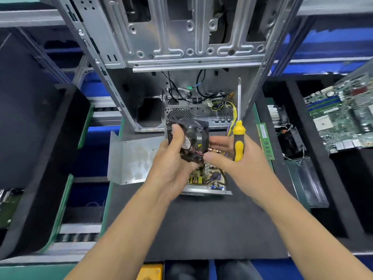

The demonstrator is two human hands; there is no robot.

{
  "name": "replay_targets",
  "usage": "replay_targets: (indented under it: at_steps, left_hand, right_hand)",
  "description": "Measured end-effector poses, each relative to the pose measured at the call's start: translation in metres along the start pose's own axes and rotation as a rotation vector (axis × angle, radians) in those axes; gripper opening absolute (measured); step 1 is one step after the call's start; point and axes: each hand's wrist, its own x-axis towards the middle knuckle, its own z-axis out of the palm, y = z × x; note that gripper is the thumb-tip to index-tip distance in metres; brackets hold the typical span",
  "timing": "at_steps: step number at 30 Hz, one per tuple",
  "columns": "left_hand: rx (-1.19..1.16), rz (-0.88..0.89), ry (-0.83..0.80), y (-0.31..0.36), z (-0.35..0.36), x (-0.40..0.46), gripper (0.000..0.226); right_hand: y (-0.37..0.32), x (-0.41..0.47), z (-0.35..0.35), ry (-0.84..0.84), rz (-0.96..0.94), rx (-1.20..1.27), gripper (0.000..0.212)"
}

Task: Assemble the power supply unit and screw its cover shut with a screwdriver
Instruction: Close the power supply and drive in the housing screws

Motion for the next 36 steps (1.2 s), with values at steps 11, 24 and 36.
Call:
replay_targets:
  at_steps: [11, 24, 36]
  left_hand:
    - [-0.044, 0.146, 0.068, -0.005, -0.017, 0.004, 0.061]
    - [0.915, 0.437, -0.221, 0.013, -0.077, 0.013, 0.044]
    - [1.605, 0.650, -0.537, 0.012, -0.088, -0.001, 0.056]
  right_hand:
    - [0.006, 0.021, -0.018, -0.172, 0.101, -0.036, 0.035]
    - [0.031, 0.025, -0.047, -0.142, 0.076, -0.410, 0.030]
    - [0.073, 0.017, -0.048, -0.272, 0.133, -0.668, 0.036]
